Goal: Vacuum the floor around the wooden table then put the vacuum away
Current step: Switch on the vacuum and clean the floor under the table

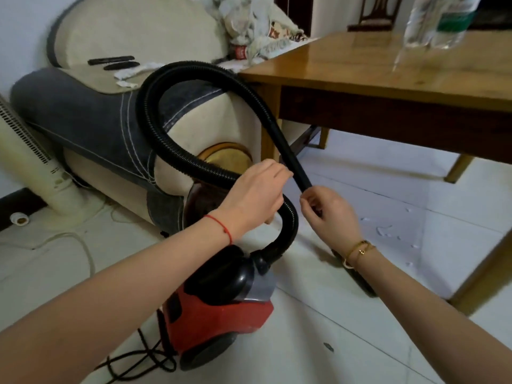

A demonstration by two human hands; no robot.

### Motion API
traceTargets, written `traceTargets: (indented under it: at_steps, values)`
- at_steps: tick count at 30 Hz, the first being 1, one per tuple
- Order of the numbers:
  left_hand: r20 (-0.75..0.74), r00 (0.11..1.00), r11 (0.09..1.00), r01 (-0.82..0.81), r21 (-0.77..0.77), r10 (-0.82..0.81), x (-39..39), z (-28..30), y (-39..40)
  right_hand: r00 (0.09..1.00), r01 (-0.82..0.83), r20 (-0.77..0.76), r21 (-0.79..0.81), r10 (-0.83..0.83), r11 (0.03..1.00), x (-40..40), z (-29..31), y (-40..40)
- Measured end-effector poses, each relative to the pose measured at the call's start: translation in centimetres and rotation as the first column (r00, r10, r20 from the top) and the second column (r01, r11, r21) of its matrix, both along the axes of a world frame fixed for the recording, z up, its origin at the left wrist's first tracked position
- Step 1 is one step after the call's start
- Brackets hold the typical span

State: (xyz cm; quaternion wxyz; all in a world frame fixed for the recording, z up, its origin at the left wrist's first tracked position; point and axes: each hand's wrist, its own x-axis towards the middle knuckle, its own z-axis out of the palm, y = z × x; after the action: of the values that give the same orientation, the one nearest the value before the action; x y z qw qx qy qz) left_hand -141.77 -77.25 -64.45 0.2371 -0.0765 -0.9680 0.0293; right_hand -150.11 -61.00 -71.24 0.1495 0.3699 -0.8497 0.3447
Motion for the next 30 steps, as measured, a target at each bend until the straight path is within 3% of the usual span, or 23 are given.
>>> traceTargets:
  at_steps: [4,12,20,25,30]
  values:
    - [0.074,0.997,0.999,-0.009,-0.049,0.012,-4.5,1.0,-0.6,0.994,0.072,0.075,0.116,-0.081,0.991,-4.2,1.1,-0.2]
    - [0.181,0.982,0.97,-0.013,-0.243,0.058,-10.4,3.1,-4.1,0.963,-0.007,0.252,0.375,-0.095,0.927,-8.6,3.5,-3.3]
    - [0.287,0.954,0.901,0.046,-0.43,0.088,-13.7,3.4,-5.7,0.859,0.006,0.474,0.368,-0.193,0.93,-11.5,3.0,-8.4]
    - [0.341,0.925,0.854,0.036,-0.519,0.168,-15.5,2.7,-6.2,0.841,-0.027,0.514,0.353,-0.17,0.935,-13.7,1.5,-9.8]
    - [0.373,0.881,0.795,-0.006,-0.606,0.291,-16.8,2.2,-5.8,0.883,-0.125,0.464,0.385,-0.075,0.914,-15.0,-0.4,-10.0]
